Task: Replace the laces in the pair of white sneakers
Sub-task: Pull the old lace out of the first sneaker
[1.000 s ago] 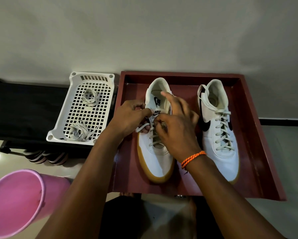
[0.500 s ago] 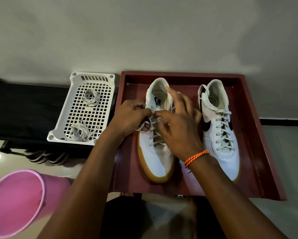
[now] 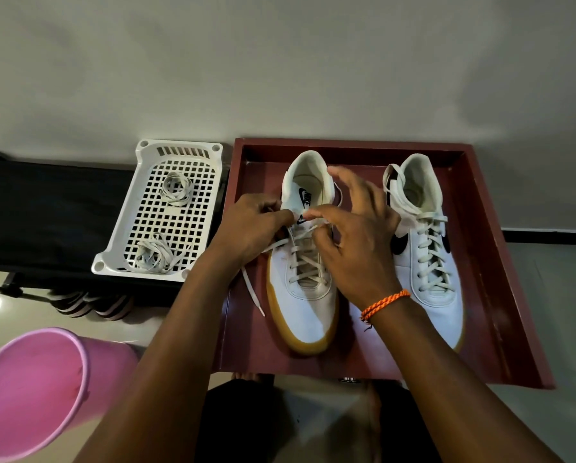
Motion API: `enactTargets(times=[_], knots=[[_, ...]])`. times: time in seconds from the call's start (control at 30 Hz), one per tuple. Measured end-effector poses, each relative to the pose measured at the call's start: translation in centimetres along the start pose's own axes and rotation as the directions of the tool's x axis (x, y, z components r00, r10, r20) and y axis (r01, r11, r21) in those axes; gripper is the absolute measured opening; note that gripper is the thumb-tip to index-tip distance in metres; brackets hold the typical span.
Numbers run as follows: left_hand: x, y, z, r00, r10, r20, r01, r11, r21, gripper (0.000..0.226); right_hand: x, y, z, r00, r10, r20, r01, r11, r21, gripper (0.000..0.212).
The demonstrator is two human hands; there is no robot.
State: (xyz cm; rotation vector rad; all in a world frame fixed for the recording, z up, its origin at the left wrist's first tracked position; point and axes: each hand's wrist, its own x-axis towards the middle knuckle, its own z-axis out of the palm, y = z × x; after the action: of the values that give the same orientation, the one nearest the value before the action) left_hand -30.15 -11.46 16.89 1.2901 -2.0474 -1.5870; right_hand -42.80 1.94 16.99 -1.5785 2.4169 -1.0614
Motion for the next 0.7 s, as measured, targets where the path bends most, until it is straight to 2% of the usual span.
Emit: enactTargets(times=[0.07,0.17,0.37,0.53,0.6,0.7], knots=[[0.0,-0.1,-0.1,1.000,0.001,0.015,-0.001,1.000,-0.010,0.015,-0.3,-0.2,0.4,0.996,-0.028,0.083,0.032,0.998,-0.047,0.022],[0.0,0.0,-0.1,0.999,-0.003,0.052,0.004,0.999,-0.035,0.014,-0.8,-0.1,1.2,0.985,-0.001,0.173,0.025,0.990,-0.139,0.013],[-0.3,0.6,-0.1,0.994,-0.040,0.103,0.049,0.995,-0.087,0.013,-0.2,0.1,0.8,0.998,-0.001,0.069,0.005,0.998,-0.055,0.011],[-0.6,0.9,0.0,0.993,-0.063,0.104,0.073,0.993,-0.095,0.017,0.3,0.2,0.4,0.991,0.117,-0.066,-0.112,0.991,0.075,0.008],[-0.7,0.9,0.0,0.994,-0.057,0.094,0.067,0.992,-0.109,0.015,0.2,0.1,0.1,0.996,0.069,-0.058,-0.065,0.996,0.059,0.008],[-0.6,0.8,-0.1,0.995,-0.043,0.090,0.054,0.991,-0.125,0.015,-0.2,-0.1,0.3,0.997,-0.032,0.063,0.035,0.999,-0.040,0.020]])
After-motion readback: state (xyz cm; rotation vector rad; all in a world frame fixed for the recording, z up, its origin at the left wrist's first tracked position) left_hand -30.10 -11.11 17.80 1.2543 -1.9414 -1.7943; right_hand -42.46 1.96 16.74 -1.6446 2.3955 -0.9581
